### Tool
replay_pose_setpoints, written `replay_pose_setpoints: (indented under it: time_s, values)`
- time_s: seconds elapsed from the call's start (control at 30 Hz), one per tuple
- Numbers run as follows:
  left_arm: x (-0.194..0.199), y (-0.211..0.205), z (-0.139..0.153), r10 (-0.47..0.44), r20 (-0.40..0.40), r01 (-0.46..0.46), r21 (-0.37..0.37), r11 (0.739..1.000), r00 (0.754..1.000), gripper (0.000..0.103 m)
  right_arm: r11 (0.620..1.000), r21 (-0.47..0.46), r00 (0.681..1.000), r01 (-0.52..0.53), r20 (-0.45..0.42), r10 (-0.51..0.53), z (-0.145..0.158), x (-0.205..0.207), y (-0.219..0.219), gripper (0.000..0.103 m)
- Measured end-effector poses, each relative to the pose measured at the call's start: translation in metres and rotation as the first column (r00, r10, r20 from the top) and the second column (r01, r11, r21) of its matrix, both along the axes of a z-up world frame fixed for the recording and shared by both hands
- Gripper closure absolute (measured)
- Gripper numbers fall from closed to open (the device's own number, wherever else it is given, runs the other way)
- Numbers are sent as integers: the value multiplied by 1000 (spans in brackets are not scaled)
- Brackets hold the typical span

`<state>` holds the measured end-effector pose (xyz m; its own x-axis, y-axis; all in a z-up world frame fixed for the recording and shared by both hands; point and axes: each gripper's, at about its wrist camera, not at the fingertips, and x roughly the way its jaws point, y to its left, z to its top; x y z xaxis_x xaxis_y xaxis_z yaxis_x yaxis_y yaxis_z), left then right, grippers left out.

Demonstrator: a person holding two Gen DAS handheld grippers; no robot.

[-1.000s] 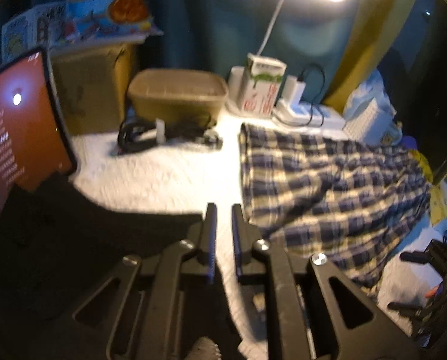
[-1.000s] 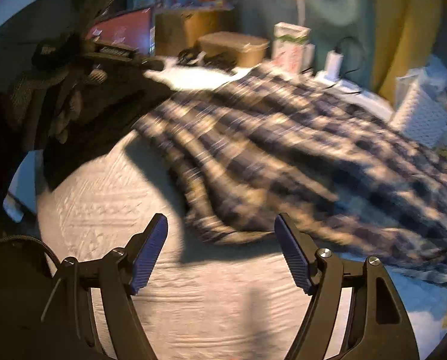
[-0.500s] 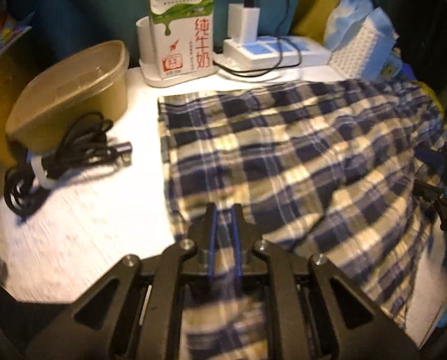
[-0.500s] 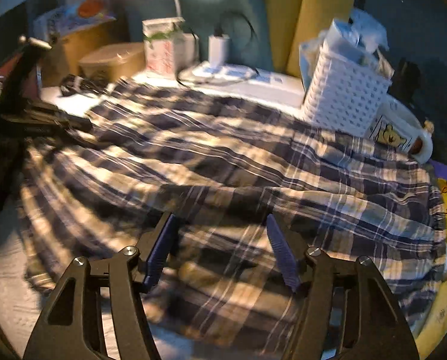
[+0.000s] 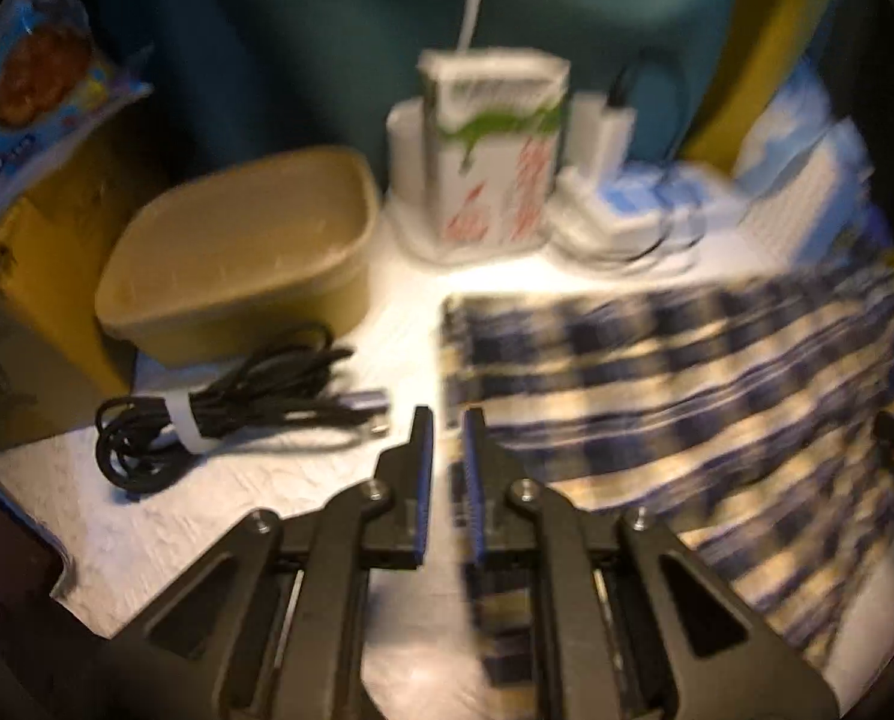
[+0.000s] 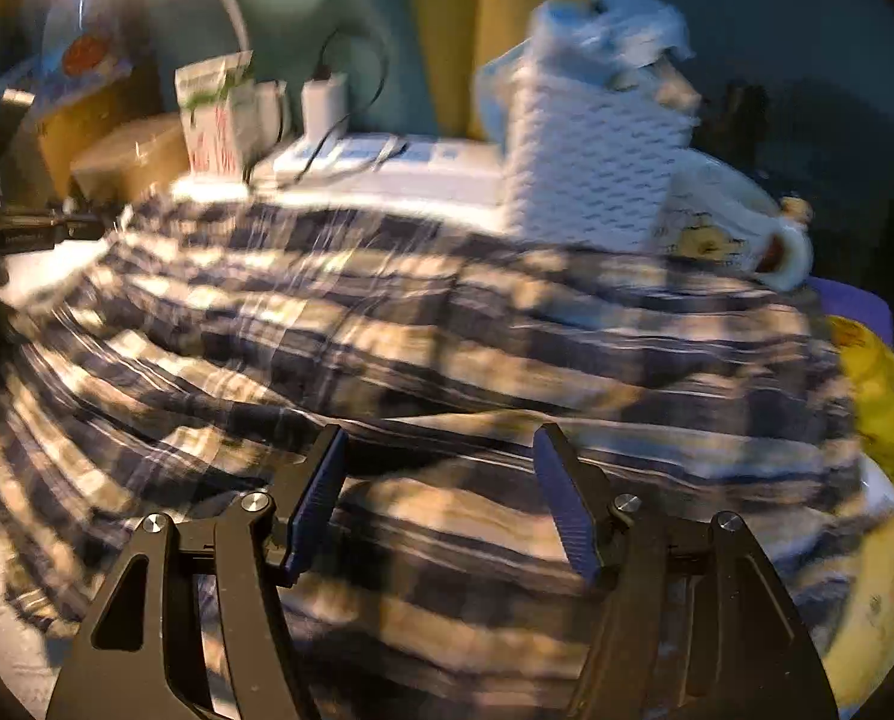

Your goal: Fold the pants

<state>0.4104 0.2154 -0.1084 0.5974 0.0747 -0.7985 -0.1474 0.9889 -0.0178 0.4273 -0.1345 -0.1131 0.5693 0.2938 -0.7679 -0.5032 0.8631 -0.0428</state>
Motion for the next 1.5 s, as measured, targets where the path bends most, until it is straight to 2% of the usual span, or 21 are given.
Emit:
replay_pose_setpoints:
  time_s: [0.07,0.17,0.23,0.33,0.37,0.47,0.53,0.73,0.83,1.0,1.1,1.2,1.27,1.33,1.5]
  values:
    - [-8,-8,10,-32,31,34,-49,998,999,93,999,2,999,46,13,-46,7,-3,-19,37]
    - [-7,-24,8,-84,34,88,-126,988,996,93,995,-25,995,99,24,-99,5,0,-41,37]
    - [-3,-43,-2,-102,7,102,-126,987,995,93,988,-58,990,141,14,-141,-4,9,-55,37]
    - [11,-50,-29,-82,-65,73,-134,988,994,93,978,-112,985,173,16,-173,-17,16,-67,37]
    - [16,-49,-40,-70,-95,56,-141,988,993,93,977,-105,983,183,3,-184,-20,19,-73,37]
    - [19,-41,-39,-37,-85,23,-154,988,996,93,977,-82,980,196,6,-197,-15,16,-81,37]
    - [17,-39,-29,-13,-62,4,-134,991,998,93,977,-72,980,201,18,-200,-8,10,-83,37]
    - [-30,-59,22,-53,64,62,-142,988,997,93,971,-35,971,235,51,-233,13,-19,-103,37]
    - [-58,-79,28,-98,87,113,-184,976,991,93,969,-6,968,246,50,-245,21,-31,-110,37]
    - [-94,-127,14,-165,87,183,-294,938,982,93,965,11,965,263,18,-263,14,-46,-122,37]
    - [-107,-152,-8,-183,29,181,-366,913,983,93,964,2,964,266,3,-266,3,-50,-125,37]
    - [-115,-166,-31,-180,-39,152,-378,913,983,93,963,-22,963,270,-8,-271,-9,-53,-126,37]
    - [-117,-170,-39,-174,-48,144,-374,916,984,93,963,-34,963,268,-23,-269,-17,-56,-128,37]
    - [-122,-171,-35,-181,-39,155,-362,919,983,93,964,-58,964,260,-33,-262,-22,-59,-129,37]
    - [-129,-162,-21,-147,-27,129,-341,931,989,93,961,-39,960,275,-36,-277,-17,-66,-141,37]
